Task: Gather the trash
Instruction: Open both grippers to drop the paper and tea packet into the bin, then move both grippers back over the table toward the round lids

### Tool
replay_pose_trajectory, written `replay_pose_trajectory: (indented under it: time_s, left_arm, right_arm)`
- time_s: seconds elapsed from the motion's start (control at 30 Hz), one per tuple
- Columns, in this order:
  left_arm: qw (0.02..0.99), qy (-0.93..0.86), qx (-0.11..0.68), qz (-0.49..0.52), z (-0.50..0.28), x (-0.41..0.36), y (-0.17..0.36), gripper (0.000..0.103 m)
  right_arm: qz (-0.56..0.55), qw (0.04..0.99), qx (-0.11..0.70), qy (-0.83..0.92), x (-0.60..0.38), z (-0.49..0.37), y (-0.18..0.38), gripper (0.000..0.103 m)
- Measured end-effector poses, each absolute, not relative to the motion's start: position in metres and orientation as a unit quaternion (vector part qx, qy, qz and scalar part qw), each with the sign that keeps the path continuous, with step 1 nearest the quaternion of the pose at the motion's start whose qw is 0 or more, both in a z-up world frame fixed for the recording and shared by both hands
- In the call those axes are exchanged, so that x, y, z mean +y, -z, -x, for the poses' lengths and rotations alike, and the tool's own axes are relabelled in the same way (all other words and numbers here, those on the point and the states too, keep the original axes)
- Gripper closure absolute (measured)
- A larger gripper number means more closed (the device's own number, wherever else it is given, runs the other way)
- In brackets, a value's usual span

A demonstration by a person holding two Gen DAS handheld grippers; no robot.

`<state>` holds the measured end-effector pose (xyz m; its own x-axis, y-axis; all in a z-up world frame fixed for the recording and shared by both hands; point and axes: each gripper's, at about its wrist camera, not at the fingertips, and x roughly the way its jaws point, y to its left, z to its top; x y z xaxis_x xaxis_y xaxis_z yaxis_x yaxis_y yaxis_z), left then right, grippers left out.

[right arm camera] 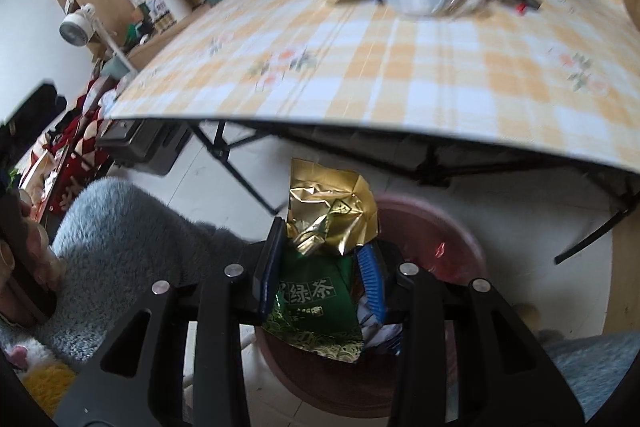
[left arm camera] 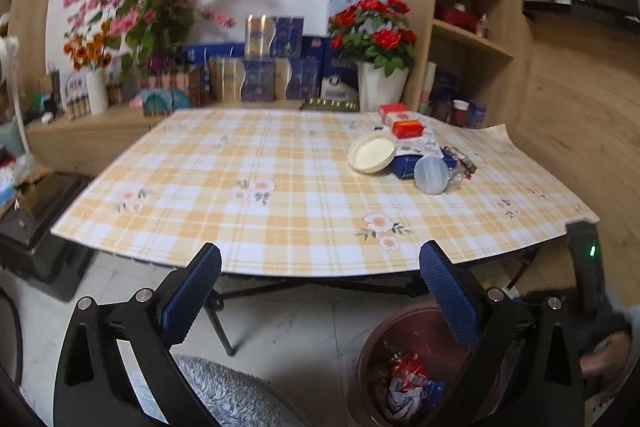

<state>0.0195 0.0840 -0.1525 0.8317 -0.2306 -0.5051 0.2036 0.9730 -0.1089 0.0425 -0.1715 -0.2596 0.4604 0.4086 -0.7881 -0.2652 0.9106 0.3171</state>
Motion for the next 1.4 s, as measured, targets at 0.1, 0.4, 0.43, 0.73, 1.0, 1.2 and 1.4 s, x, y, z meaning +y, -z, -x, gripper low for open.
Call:
replay_pose_trajectory:
  time_s: [0.1, 0.4, 0.43, 0.73, 1.0, 1.2, 1.4]
  left_arm:
    - [0.95, 0.119, 0.286, 0.037, -0.027, 0.085, 0.157, 0.006]
    - [0.948, 0.125, 0.293, 0.019, -0.029, 0.075, 0.162, 0.006]
    - [0.947, 0.124, 0.294, 0.019, -0.029, 0.075, 0.162, 0.006]
    - [0.945, 0.121, 0.303, 0.026, -0.033, 0.077, 0.164, 0.006]
    - [0.944, 0.12, 0.307, 0.023, -0.034, 0.076, 0.165, 0.006]
    - [0.944, 0.105, 0.312, 0.03, -0.036, 0.081, 0.165, 0.006]
    - [0.943, 0.103, 0.315, 0.029, -0.038, 0.078, 0.166, 0.006]
  right_arm:
    - [-0.055, 0.84, 0.495, -0.215, -0.156, -0.041, 0.269, 0.065]
    - [-0.059, 0.84, 0.489, -0.229, -0.152, -0.036, 0.269, 0.061]
    - [-0.063, 0.841, 0.485, -0.229, -0.155, -0.036, 0.267, 0.049]
    - [-0.079, 0.878, 0.434, -0.187, -0.173, -0.036, 0.246, 0.006]
    - [-0.081, 0.889, 0.422, -0.155, -0.188, -0.038, 0.243, 0.006]
    - [-0.067, 0.897, 0.415, -0.14, -0.189, -0.038, 0.24, 0.006]
    - [-0.044, 0.913, 0.383, -0.132, -0.193, -0.026, 0.227, 0.006]
